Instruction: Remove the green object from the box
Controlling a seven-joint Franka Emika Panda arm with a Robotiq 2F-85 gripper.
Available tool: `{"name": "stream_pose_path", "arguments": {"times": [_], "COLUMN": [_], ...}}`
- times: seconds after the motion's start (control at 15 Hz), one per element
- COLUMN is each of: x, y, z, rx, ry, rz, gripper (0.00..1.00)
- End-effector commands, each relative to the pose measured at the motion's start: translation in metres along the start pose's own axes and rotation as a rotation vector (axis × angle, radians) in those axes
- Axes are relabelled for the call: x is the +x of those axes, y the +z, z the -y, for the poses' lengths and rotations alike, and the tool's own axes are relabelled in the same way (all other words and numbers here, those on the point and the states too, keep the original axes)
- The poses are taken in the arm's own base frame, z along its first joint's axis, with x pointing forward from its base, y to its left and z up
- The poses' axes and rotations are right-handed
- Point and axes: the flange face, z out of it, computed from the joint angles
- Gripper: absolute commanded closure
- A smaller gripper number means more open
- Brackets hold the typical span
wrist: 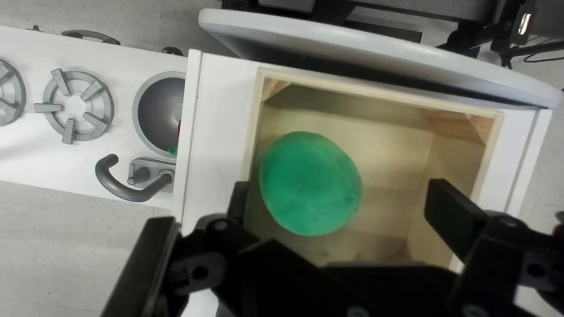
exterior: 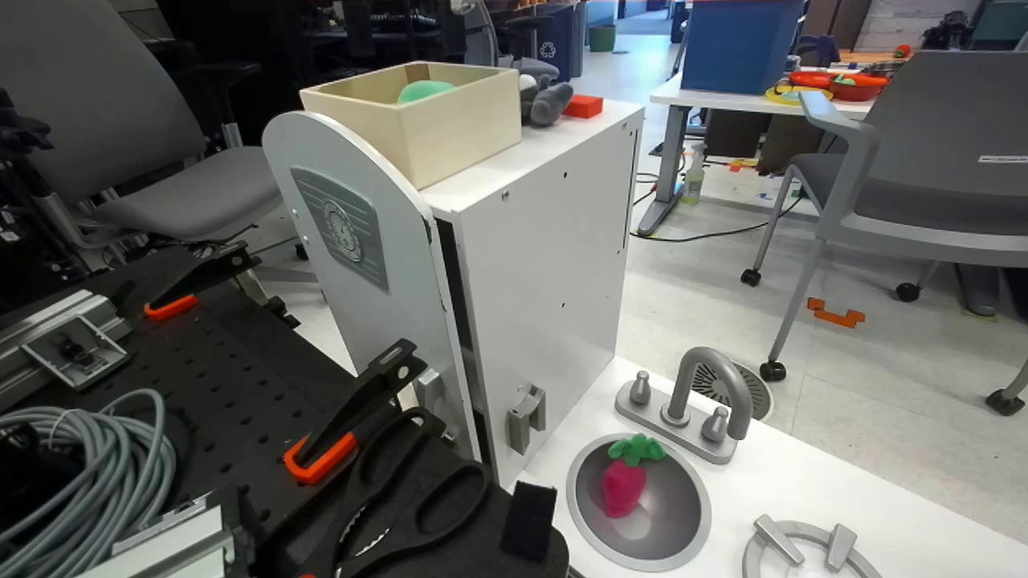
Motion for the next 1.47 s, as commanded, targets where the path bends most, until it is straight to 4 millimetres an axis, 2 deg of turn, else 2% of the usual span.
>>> {"name": "stream_pose_path", "arguments": {"times": [0.0, 1.4], "x": [0.009, 0.015], "y": [-0.001, 0.032], "z": [0.003, -0.007], "rx": [-0.012, 0.002], "ry": [-0.019, -0.021], "rz": [-0.023, 0.058], "gripper": [0.00, 0.00]}}
